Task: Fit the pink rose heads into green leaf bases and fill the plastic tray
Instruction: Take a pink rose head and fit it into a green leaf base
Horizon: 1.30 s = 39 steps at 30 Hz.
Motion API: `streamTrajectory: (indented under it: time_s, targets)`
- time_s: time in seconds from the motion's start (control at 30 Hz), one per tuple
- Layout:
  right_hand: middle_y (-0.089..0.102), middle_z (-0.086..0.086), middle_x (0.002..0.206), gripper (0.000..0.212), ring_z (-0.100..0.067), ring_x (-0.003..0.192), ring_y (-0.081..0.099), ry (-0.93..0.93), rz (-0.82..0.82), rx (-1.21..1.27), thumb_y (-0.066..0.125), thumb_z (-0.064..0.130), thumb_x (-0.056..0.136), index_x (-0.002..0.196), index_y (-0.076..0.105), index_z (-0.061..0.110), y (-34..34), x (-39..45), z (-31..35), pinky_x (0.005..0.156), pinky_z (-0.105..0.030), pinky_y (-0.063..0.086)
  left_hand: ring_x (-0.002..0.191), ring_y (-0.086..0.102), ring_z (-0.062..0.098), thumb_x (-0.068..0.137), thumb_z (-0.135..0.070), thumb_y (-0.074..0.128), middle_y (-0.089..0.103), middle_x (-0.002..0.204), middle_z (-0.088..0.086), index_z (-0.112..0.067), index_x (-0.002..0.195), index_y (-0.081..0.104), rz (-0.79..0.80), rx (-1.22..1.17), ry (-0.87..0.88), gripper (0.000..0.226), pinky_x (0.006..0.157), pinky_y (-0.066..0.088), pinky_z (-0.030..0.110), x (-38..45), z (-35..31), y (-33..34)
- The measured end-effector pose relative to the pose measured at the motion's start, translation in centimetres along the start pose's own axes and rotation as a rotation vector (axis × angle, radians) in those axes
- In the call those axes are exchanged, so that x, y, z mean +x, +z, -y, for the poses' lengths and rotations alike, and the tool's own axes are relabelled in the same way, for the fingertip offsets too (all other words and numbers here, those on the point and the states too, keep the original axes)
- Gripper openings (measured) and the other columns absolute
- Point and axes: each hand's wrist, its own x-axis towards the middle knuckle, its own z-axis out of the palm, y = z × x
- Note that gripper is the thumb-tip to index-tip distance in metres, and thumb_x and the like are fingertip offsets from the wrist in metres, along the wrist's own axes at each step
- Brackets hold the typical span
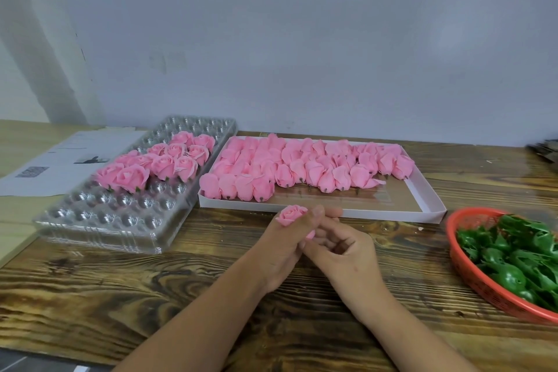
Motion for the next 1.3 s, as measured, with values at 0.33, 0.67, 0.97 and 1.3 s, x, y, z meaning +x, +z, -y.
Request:
streamTrajectory:
  time_s: [0.33,0.67,0.97,1.3]
  targets:
    - [0.077,0.0,0.085,0.038,-0.005,0.073,0.067,0.026,-0.04,-0.001,0.075,-0.009,0.078,0.095,0.075,0.025,0.2,0.2,-0.5,0.071,-0.015,0.053,0.108,0.071,0.02,0.08,-0.055,0.069,0.074,0.121,0.009,-0.006,0.1,0.077,-0.069,-0.1,-0.039,0.054,0.089,0.057,0.028,0.2,0.0,0.6]
    - [0.069,0.021,0.111,0.069,0.003,0.107,0.064,0.001,0.123,-0.433,0.076,0.042,0.069,0.131,0.047,0.05,-0.7,-0.3,-0.7,0.091,-0.016,0.052,0.089,0.075,0.017,0.09,-0.049,0.062,0.077,0.105,0.004,-0.013,0.086,0.079,-0.115,-0.399,-0.104,0.04,0.081,0.06,0.035,0.3,-0.5,-0.1]
    - [0.068,0.026,0.087,0.018,0.011,0.085,0.062,-0.063,0.016,-0.899,0.067,0.034,0.087,0.103,0.065,0.042,-7.6,-1.0,6.8,0.071,-0.006,0.045,0.108,0.072,0.013,0.085,-0.044,0.067,0.073,0.125,0.001,-0.025,0.06,0.064,-0.125,-0.432,-0.056,0.031,0.1,0.048,0.042,0.7,-0.4,-0.7]
    - [0.067,0.027,0.066,0.022,0.003,0.073,0.063,0.481,0.193,-1.505,0.078,0.034,0.079,0.072,0.065,0.051,-24.1,1.9,10.1,0.066,-0.016,0.044,0.111,0.071,0.013,0.082,-0.047,0.074,0.072,0.128,0.002,-0.024,0.063,0.064,-0.115,-0.421,-0.05,0.031,0.097,0.05,0.039,0.6,-0.4,-0.7]
